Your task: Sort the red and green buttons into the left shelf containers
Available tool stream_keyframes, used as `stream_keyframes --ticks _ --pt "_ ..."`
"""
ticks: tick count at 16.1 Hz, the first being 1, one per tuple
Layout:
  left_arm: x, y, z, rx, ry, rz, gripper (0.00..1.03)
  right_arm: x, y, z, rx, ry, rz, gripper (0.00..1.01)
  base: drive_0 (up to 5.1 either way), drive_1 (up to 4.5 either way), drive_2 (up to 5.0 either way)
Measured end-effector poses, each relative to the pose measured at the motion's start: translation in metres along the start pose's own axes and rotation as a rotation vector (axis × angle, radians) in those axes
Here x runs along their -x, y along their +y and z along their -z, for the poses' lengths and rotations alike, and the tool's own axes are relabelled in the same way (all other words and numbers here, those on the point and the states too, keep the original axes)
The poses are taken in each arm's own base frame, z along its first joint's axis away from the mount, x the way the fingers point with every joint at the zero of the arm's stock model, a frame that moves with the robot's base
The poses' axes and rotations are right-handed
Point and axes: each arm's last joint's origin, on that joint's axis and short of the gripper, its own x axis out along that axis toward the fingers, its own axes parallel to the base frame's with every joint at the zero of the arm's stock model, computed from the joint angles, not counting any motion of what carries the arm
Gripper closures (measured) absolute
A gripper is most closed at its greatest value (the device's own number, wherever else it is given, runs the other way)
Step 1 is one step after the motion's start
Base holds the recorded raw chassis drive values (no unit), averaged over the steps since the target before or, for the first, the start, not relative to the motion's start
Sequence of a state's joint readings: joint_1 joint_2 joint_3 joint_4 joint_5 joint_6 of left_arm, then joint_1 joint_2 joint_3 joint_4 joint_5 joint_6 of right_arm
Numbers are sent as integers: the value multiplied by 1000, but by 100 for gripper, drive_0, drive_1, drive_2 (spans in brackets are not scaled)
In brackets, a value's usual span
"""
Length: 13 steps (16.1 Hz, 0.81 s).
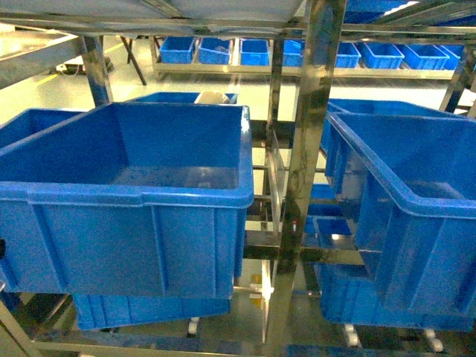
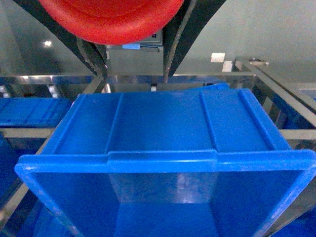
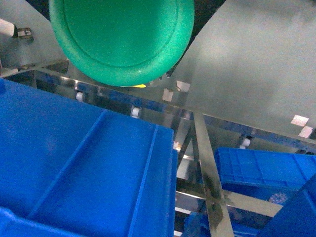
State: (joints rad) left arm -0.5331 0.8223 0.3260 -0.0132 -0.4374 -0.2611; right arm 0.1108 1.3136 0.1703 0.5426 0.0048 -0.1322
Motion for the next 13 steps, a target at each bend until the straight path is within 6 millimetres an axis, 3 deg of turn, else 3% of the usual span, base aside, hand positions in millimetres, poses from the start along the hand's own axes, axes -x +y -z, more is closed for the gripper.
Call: stream_keyframes --ticks 10,13 --pt "0 0 0 0 0 0 74 1 0 -1 18 39 -15 76 0 0 0" --pt "0 0 0 0 0 0 74 7 3 -35 42 -11 -48 76 0 0 0"
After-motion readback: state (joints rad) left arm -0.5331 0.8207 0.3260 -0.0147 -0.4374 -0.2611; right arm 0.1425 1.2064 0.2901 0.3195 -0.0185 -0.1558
